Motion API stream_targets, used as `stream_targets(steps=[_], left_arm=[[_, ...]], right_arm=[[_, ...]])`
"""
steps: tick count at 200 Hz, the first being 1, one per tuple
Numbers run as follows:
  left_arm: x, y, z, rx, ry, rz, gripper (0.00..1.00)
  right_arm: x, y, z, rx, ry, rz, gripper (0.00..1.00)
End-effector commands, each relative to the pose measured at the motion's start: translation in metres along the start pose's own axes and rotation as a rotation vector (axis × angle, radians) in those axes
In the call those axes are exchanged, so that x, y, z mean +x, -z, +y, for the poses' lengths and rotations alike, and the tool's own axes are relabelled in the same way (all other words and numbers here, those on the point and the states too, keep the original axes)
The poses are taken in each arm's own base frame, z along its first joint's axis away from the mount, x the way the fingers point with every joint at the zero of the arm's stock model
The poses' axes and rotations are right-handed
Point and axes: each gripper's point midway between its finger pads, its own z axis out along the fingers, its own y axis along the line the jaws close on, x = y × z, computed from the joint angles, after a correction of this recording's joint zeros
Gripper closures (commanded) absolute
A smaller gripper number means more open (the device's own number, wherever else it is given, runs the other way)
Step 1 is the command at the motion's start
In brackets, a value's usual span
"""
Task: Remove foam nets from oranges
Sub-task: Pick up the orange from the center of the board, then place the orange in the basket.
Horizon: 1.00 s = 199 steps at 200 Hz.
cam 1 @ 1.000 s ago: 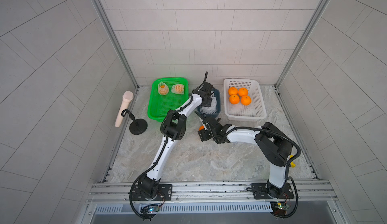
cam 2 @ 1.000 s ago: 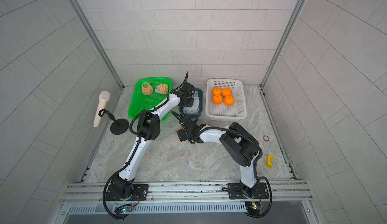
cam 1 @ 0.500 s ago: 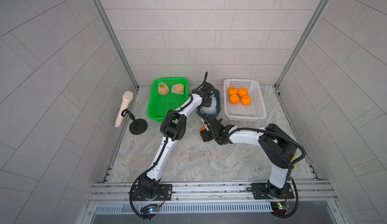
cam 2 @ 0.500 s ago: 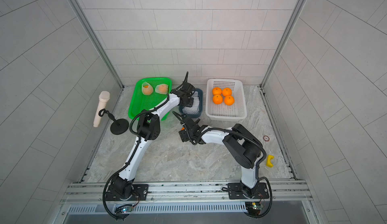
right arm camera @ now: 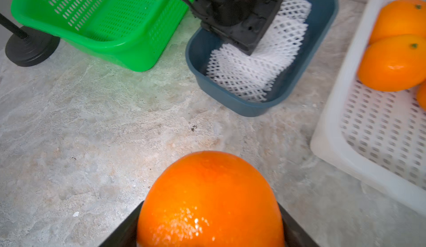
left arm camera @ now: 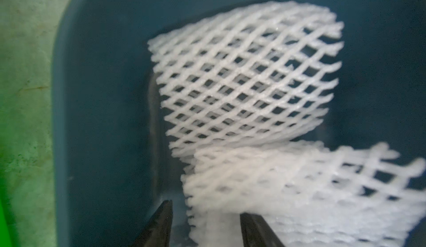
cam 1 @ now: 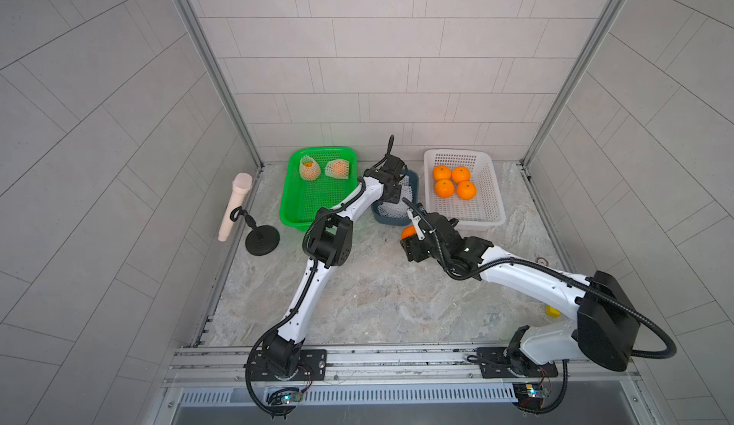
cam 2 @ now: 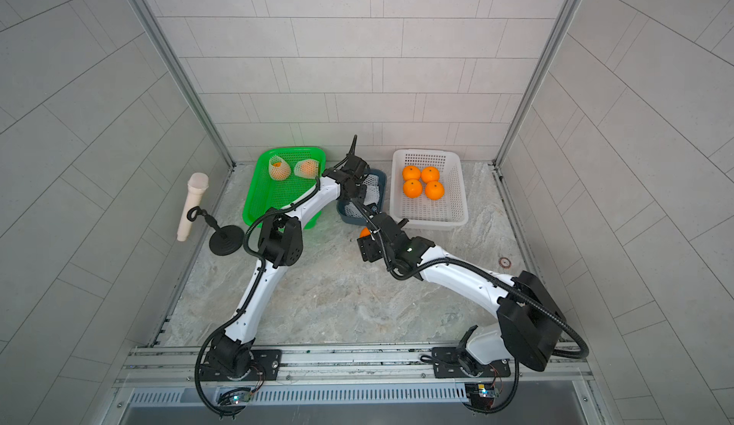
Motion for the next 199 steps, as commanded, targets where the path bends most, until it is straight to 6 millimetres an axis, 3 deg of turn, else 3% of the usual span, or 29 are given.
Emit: stream_targets(steps=[1,53,118,160,199], left_arm=[[-0.009,0.031,0.001,-0.008,0.006,-0.021,0.46],[-0.022,0.056,-0.005,-0.004,0.0,-0.069,0.44],[-0.034,0.085,-0.01,0.0,-0.011,-0.12,0.43],[-0.038,0.104,-0.008,-0.011,-0.015,-0.147,0.42],[-0.034,0.129,-0.012,-0.001,-0.018,-0.194,0.42]], right_arm=[[0.006,0.018,-0.026,0.067,-0.012,0.012,0.24],[0.006,0.045,-0.066,0.128,-0.095,-0.029,0.24],[0.007,0.061,-0.095,0.165,-0.147,-0.049,0.24],[-0.003,0.067,-0.112,0.19,-0.17,-0.059,0.24],[-0.025,0.07,-0.127,0.205,-0.181,-0.078,0.24]])
